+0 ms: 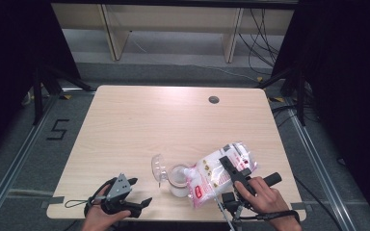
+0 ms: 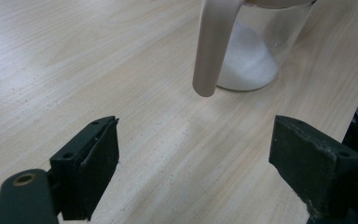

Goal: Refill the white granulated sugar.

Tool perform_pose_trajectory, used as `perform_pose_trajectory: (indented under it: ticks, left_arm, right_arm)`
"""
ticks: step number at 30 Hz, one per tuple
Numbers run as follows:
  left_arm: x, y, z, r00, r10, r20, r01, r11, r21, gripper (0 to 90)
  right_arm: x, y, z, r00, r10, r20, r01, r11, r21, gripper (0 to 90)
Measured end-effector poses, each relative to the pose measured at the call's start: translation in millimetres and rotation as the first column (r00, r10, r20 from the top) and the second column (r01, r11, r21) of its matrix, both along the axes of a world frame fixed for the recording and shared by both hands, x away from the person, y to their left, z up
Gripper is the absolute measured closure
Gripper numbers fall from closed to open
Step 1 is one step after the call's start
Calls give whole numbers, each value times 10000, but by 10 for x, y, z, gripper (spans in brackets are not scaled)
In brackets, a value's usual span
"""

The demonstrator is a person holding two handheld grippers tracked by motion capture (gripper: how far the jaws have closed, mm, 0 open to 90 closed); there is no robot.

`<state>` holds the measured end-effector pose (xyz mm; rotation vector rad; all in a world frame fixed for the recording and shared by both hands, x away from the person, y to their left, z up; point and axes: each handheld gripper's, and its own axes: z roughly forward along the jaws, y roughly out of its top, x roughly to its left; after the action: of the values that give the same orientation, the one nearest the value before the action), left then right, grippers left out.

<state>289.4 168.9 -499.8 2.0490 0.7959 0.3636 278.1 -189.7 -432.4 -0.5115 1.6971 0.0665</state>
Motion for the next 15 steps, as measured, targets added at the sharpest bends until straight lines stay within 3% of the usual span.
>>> perform_pose_trajectory:
  ticks: [1, 3, 15]
  left_arm:
    - [1, 1, 1, 10000, -13, -1, 13, 10000, 25, 155]
    - [0, 0, -1, 10000, 1, -1, -1, 10000, -2, 155]
    - [2, 3, 0, 10000, -15, -2, 15, 10000, 8, 155]
  right_arm:
    - [12, 11, 15, 9997, 213, 93, -212, 9996, -178, 635]
    - [8, 10, 24, 9999, 134, 55, -132, 9994, -324, 637]
    - [10, 8, 25, 9999, 155, 44, -153, 9992, -368, 641]
